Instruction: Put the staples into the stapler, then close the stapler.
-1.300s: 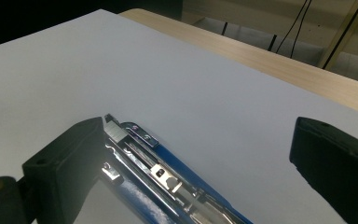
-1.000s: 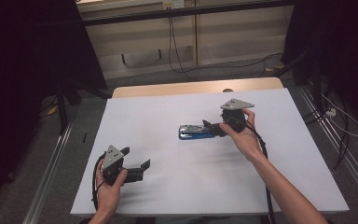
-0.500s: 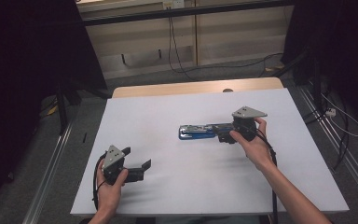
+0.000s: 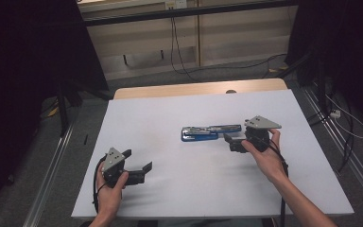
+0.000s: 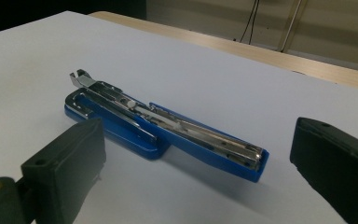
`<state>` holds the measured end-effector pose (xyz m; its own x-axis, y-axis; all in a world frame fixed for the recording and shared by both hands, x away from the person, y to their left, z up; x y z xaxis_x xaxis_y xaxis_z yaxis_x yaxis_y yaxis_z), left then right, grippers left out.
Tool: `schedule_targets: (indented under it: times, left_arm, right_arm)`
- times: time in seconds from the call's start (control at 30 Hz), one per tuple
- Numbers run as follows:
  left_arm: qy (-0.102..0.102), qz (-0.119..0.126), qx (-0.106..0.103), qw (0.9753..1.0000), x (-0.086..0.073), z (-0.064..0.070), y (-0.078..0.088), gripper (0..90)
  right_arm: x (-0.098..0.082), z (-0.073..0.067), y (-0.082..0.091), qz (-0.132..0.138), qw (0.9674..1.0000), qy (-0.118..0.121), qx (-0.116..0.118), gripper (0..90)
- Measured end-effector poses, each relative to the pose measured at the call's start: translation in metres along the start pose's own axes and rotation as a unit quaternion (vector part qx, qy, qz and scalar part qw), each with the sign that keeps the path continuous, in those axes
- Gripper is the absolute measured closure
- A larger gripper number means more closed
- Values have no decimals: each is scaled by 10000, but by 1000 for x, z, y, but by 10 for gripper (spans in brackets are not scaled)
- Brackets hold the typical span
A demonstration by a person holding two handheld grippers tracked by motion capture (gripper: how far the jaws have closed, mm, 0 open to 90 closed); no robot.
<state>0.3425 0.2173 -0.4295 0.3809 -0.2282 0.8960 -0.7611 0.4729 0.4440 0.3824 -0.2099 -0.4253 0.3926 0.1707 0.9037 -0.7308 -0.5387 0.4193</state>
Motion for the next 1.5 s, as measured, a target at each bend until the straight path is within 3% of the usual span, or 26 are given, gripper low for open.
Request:
schedule_targets:
  times: [0.43, 0.93, 1.1, 1.4, 1.5]
  left_arm:
    - [-15, 10, -18, 10000, 2, 2, 0, 43]
    - [-119, -73, -137, 9998, 0, 2, -3, 35]
    - [-17, -139, -106, 9998, 1, 4, -5, 36]
    - [-190, -100, -122, 9997, 8, 12, -12, 58]
    - [-248, -103, -269, 9993, 9, 16, -18, 58]
  right_arm:
    - [-21, 7, 22, 62, 9997, -175, -167, 28]
    - [-26, 7, 18, -45, 9994, 1, -353, 25]
    - [-29, 12, 19, -193, 9991, -26, -388, 35]
    - [-34, 18, 21, -257, 9988, -18, -428, 58]
    - [-34, 18, 19, -242, 9990, -4, -385, 62]
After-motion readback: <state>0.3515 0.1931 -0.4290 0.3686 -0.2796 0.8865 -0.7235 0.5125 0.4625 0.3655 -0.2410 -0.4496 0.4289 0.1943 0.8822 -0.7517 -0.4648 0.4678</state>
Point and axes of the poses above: each handheld gripper's, and its own axes: y roughly backward along the jaws, x roughly out of its top, z roughly to its right, the point moved 1 cm from there along -y, roughly forward along the jaws, and after that the axes turned 9 degrees about x, right-handed, at the moved point
